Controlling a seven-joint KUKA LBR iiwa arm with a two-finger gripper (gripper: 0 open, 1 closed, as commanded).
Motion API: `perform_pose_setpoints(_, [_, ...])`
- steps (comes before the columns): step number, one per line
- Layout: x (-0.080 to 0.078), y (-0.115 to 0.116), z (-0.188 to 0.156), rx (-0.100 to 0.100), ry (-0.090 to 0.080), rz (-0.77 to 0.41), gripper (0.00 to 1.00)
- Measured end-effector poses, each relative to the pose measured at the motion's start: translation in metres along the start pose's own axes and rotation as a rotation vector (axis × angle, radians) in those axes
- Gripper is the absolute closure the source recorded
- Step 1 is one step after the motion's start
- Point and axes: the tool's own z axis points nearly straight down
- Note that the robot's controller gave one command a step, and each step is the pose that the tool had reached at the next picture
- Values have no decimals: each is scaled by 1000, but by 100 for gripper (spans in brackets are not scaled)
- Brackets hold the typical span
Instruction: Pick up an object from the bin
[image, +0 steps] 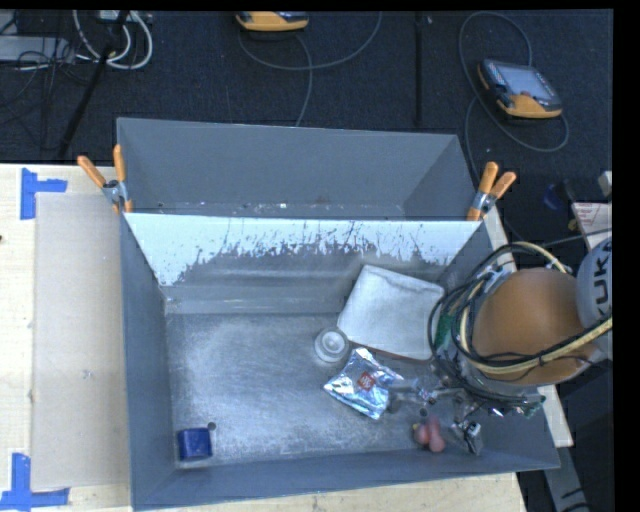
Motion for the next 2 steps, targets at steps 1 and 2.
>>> perform_pose_setpoints(1, [1, 2, 2, -7, 4, -3, 100])
perform_pose_setpoints(2, [12, -28, -190, 0, 3, -56, 100])
